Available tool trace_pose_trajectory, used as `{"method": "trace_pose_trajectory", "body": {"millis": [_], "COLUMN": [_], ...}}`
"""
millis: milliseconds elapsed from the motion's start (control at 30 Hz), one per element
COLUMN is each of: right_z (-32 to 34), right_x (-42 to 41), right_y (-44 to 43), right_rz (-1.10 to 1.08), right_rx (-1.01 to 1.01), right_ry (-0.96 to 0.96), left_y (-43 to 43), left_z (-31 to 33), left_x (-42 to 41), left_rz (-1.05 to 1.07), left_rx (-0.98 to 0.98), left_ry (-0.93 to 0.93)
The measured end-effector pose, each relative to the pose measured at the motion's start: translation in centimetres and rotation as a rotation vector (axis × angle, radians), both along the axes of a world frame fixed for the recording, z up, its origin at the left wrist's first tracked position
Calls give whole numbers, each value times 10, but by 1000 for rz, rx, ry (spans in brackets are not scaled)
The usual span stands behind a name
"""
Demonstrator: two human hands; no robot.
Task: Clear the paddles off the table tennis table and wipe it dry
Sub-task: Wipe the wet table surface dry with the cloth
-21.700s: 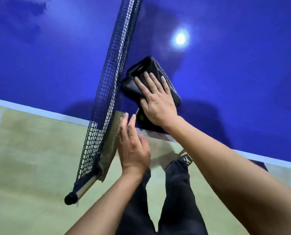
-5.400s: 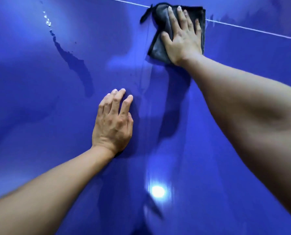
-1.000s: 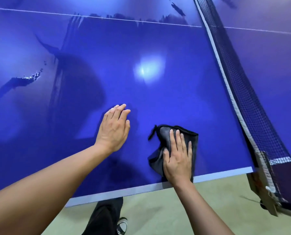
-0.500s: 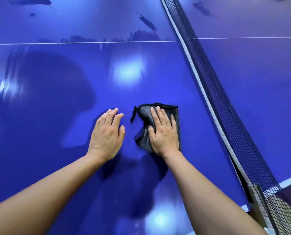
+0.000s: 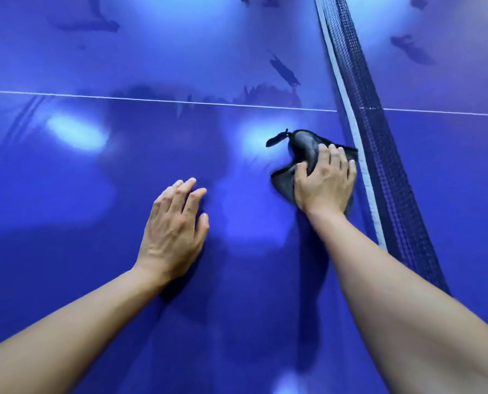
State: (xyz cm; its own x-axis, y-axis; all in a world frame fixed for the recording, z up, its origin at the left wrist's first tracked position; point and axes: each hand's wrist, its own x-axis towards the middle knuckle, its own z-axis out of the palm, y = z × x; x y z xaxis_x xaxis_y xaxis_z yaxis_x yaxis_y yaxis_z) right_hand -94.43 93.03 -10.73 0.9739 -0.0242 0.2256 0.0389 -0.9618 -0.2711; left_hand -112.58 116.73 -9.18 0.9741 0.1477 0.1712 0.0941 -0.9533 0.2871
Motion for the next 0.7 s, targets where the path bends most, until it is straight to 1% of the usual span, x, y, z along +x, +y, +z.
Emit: {"method": "trace_pose_trajectory", "body": {"millis": [67,167,267,333,400,500,600,667,700], "right_z": [1,2,16,22,16,4,4,8,10], "right_x": [26,53,68,72,69,62,60,57,52], "right_y": [-12,-24,-42,-50,-46,-17,14,43,65], "right_rz": [30,170,401,469,400,147,-43,-80,-43], "right_rx": [-25,-88,-270,-329,-285,-193,-145,-142,-160], "right_ry": [63,121,173,201,185,152,163,176,175], "left_y": [1,1,-2,-2,1,10,20,25,26], "left_z": [-1,-3,-6,-7,-6,-2,-2,-5,-6], "left_x": [6,6,0,-3,-6,-16,-28,-35,-39], "left_rz": [52,126,118,99,109,142,135,139,144], "left_rx": [24,30,19,6,-10,-20,-5,0,1], "left_ry": [4,31,10,-27,-54,-68,-56,-44,-43]}}
